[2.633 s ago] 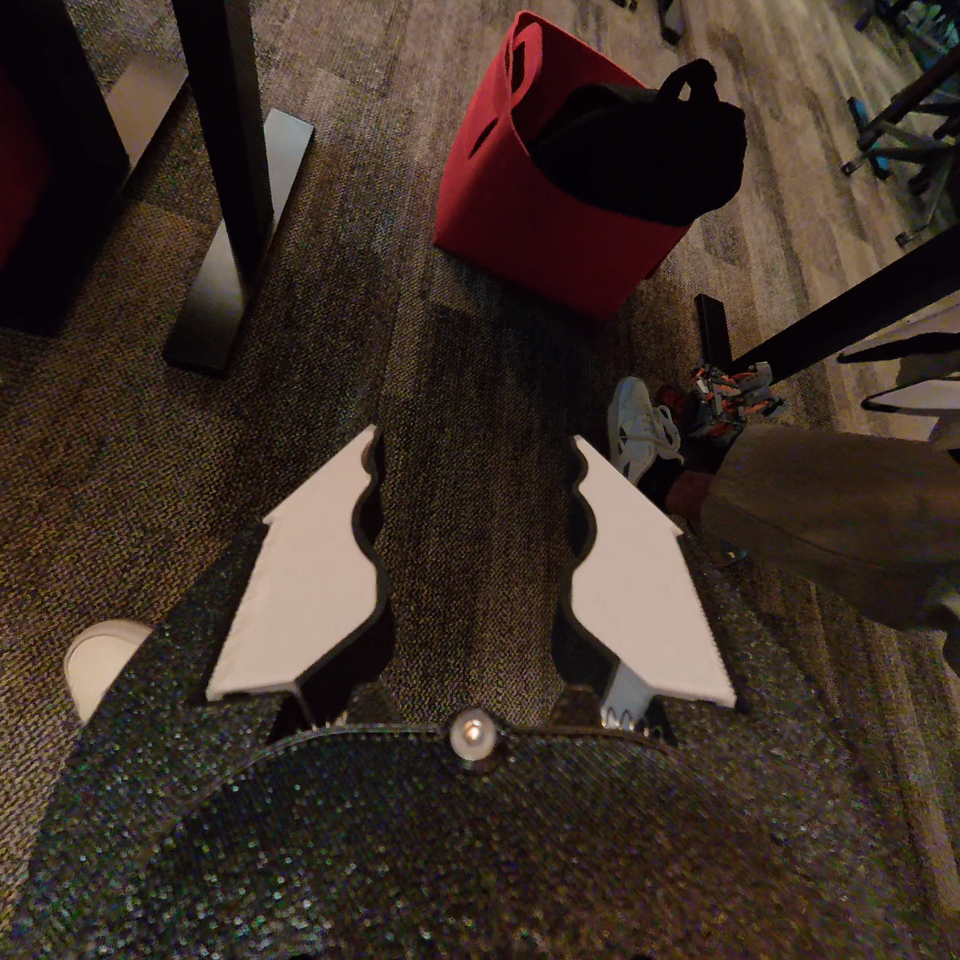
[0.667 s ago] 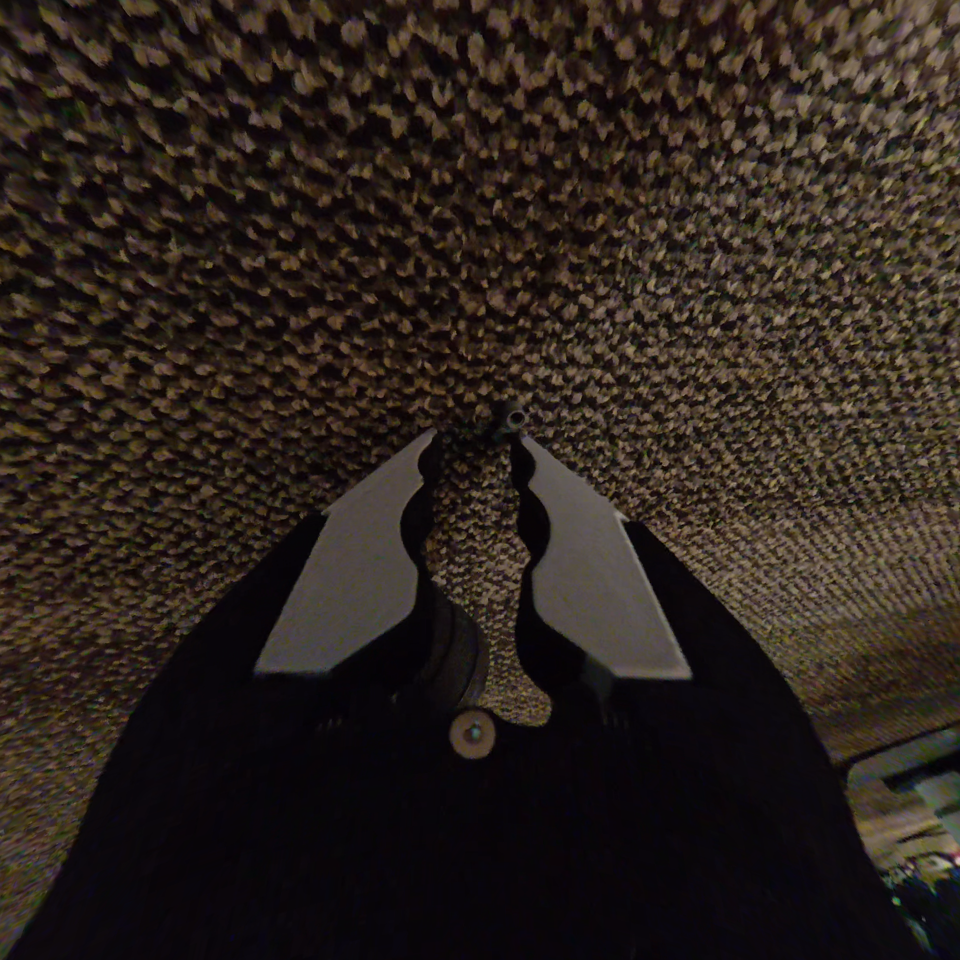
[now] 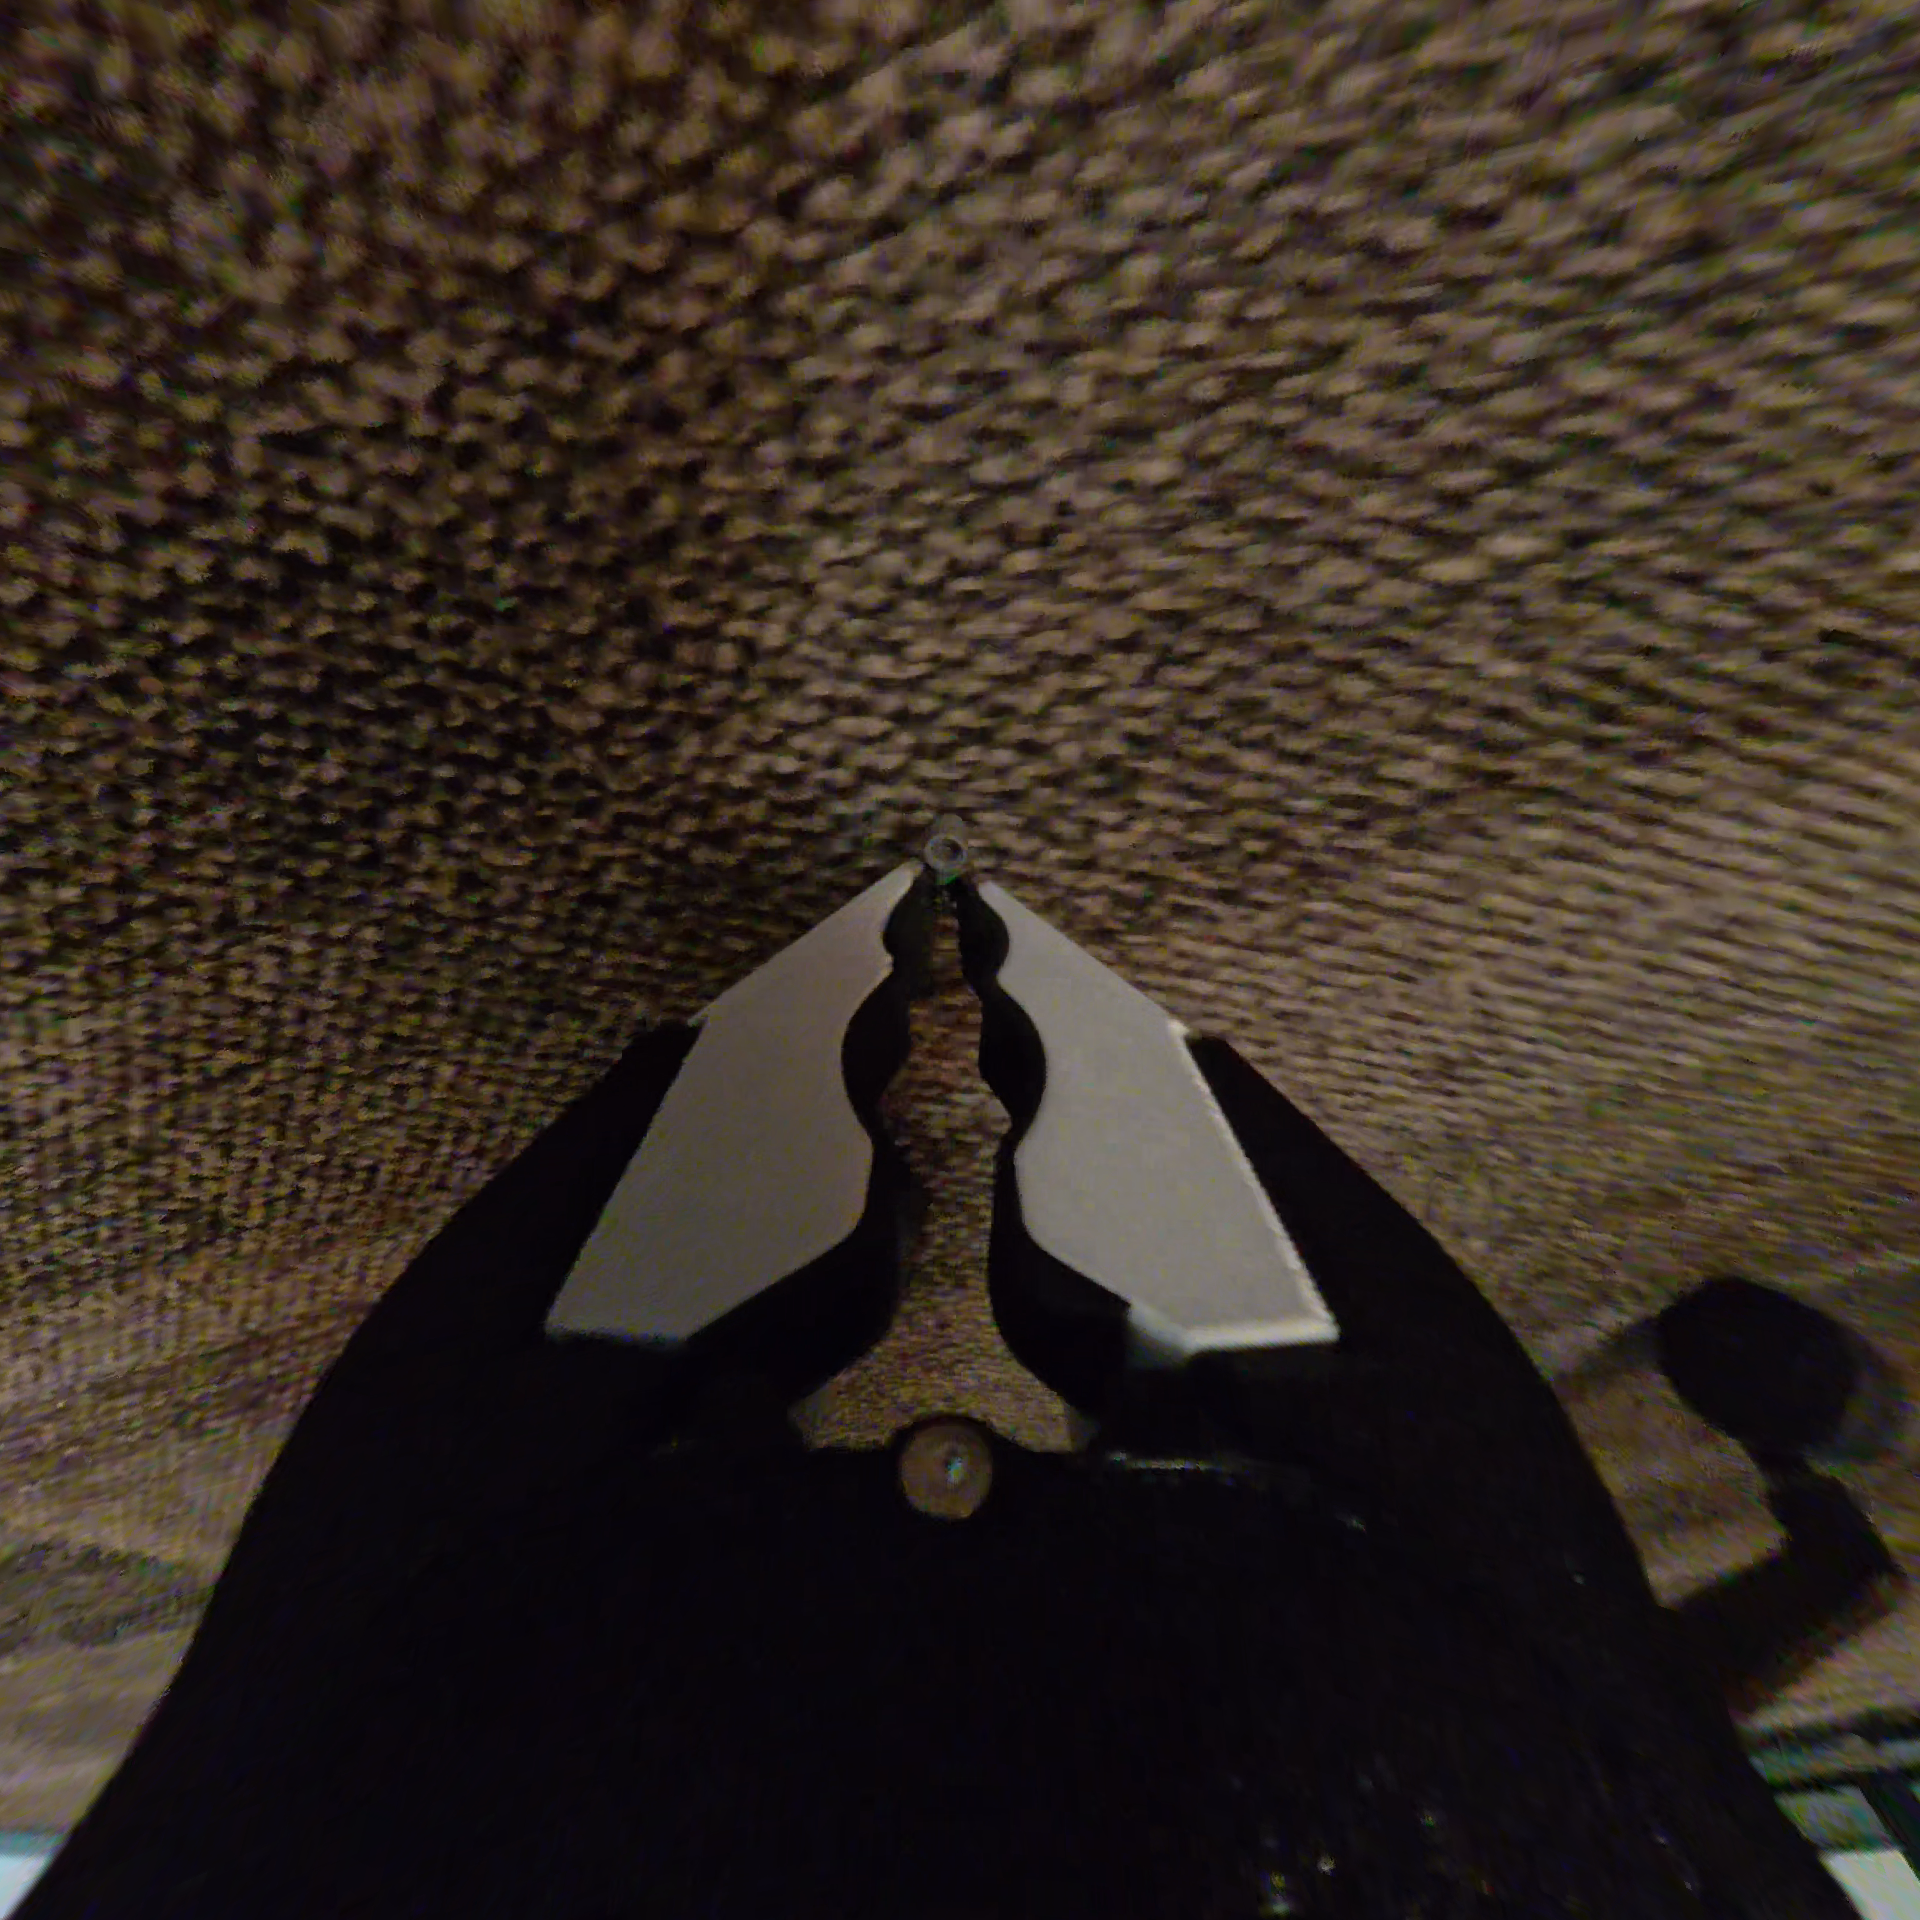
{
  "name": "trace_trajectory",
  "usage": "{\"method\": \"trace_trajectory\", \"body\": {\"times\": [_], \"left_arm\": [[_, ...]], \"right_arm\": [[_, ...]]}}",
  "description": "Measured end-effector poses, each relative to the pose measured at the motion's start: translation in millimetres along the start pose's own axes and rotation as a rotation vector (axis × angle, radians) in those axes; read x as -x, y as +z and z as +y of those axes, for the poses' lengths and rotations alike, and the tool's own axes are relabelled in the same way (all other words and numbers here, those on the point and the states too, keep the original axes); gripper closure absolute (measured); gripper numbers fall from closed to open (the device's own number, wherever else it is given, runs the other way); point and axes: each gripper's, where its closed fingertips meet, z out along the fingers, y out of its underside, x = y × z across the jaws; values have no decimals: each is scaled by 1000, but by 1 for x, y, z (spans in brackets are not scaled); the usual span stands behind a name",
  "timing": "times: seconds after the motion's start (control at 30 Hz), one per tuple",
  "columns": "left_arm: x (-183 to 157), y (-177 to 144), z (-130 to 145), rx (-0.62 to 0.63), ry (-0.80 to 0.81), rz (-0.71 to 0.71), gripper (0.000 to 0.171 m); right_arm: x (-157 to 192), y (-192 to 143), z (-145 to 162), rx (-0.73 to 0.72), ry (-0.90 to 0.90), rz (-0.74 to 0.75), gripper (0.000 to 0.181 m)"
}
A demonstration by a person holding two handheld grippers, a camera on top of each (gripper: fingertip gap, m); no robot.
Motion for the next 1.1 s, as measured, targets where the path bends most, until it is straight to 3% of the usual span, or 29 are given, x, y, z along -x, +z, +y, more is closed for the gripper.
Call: {"method": "trace_trajectory", "body": {"times": [0.13, 0.27, 0.43, 0.53, 0.67, 0.77, 0.93, 1.1], "left_arm": [[-83, -37, -11, -29, 147, 150, 171], [-212, -109, -37, -145, 409, 351, 170], [-373, -265, -85, -408, 853, 544, 170], [-429, -371, -97, -515, 1007, 665, 170], [-430, -481, -98, -612, 1072, 745, 171], [-402, -527, -97, -661, 1054, 771, 171], [-370, -558, -107, -727, 1038, 747, 171], [-390, -567, -119, -755, 1095, 737, 171]], "right_arm": [[3, -1, -6, -22, -7, -3, 146], [0, -3, -5, -22, -29, 29, 147], [-17, -26, -13, -79, -67, 141, 150], [-18, -49, -28, -155, -60, 171, 150], [-33, -85, -21, -159, -83, 265, 151], [-36, -105, -4, -167, -43, 249, 151], [-48, -118, 33, -39, -32, 273, 150], [-53, -126, 3, -18, -113, 281, 150]]}}
